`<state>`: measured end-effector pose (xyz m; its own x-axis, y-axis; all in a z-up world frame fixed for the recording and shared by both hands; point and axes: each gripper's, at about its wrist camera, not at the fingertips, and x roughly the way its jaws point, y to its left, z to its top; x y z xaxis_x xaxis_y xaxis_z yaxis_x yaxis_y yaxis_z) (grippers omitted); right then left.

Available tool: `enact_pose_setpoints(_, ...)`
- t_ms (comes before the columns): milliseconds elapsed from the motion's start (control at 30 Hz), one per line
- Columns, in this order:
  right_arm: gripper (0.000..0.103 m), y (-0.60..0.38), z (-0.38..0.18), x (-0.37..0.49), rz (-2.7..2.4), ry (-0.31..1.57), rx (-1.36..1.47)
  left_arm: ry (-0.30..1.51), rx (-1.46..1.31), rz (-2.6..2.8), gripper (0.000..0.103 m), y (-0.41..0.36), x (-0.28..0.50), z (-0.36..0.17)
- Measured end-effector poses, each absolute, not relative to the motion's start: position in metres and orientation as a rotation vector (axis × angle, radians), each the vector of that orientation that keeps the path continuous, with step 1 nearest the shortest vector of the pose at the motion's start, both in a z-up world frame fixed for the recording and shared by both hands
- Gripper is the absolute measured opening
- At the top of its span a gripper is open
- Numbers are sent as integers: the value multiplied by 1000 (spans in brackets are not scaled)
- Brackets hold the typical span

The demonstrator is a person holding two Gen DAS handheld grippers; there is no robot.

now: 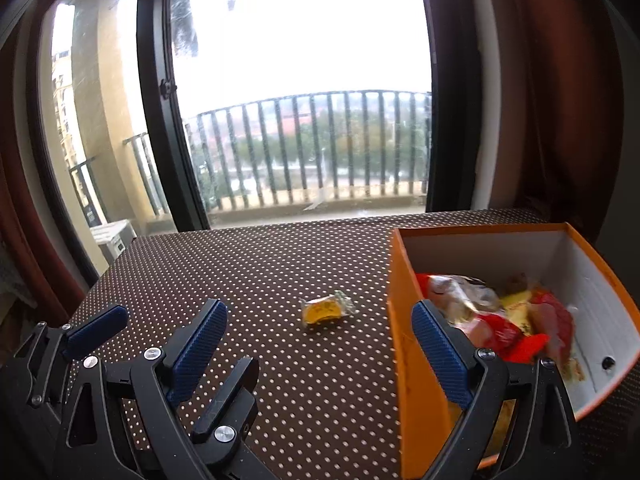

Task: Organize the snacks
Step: 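Withdraw both open tools from the box toward the yellow cake, then close the right tool on the small yellow wrapped cake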

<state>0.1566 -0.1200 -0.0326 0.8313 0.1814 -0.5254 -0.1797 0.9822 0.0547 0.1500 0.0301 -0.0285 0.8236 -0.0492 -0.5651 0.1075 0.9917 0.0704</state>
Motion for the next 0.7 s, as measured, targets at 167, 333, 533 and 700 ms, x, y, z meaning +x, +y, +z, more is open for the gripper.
enact_pose_setpoints(167, 95, -107, -42, 171, 205, 588, -11, 629, 99, -75, 99, 41, 165, -40)
enact_pose_setpoints(333, 91, -98, -54, 187, 203, 621, -12, 673, 99, -73, 99, 48, 183, -51)
enact_pose_setpoints(533, 90, -91, -64, 208, 200, 653, -14, 722, 113, -70, 99, 53, 209, -64)
enact_pose_setpoints(700, 84, -84, -77, 231, 172, 694, -41, 767, 119, -82, 99, 48, 232, -79)
